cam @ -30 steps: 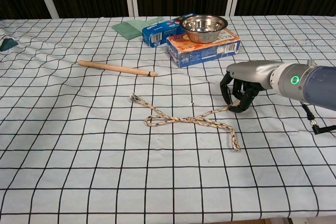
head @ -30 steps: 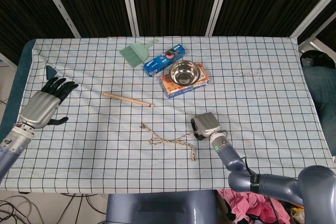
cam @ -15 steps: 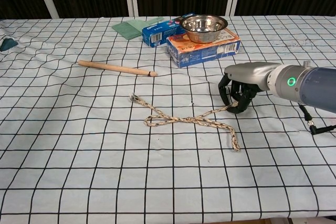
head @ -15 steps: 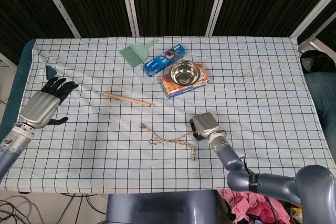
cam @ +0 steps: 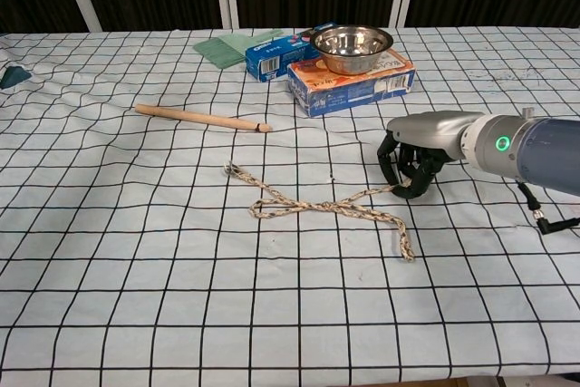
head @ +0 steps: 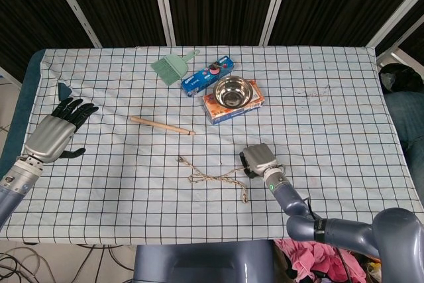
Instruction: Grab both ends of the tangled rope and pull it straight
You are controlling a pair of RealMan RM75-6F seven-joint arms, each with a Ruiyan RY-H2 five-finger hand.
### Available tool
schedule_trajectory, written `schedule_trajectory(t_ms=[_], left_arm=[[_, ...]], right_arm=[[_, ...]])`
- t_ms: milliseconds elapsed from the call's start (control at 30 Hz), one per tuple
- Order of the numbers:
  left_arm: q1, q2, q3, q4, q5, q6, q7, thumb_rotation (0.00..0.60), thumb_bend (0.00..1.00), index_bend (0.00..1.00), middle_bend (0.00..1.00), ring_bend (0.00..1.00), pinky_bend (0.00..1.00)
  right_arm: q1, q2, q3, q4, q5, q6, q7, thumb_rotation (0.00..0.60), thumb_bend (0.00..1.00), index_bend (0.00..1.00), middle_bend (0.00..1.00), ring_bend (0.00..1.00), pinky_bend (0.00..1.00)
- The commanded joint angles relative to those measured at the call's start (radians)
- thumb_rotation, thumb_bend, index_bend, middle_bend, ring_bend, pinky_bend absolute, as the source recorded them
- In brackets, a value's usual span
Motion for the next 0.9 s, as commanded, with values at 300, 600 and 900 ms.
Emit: schedule_trajectory(t_ms=[300,600,900], left_arm=[[-0.022,-0.018,0.005,0.003,-0.002,-0.046,0.028,0.6,0.15,0.13,0.09,0.0,0.03],[-0.129,-0.068,-0.027,-0.01,-0.049,-0.196,0.143,0.6,0.16,0.18,0.14,0.01,0.03],[-0.281,-0.162,-0.052,0.005,-0.181,-0.441,0.294,0.6,0.17,0.21,0.14,0.0,0.03]], right_arm=[[-0.005,0.0,0.009,-0.004,-0.019,0.008,0.026,0.6,0.4,0.61,0.83,1.0,0.9],[-0.005,0.018,0.005,-0.019,-0.015,0.008,0.021,0.6,0.41,0.61,0.83,1.0,0.9],[-0.012,0.022,0.0,-0.017,0.004,0.016,0.02,0.6,0.41,0.61,0.84,1.0,0.9]])
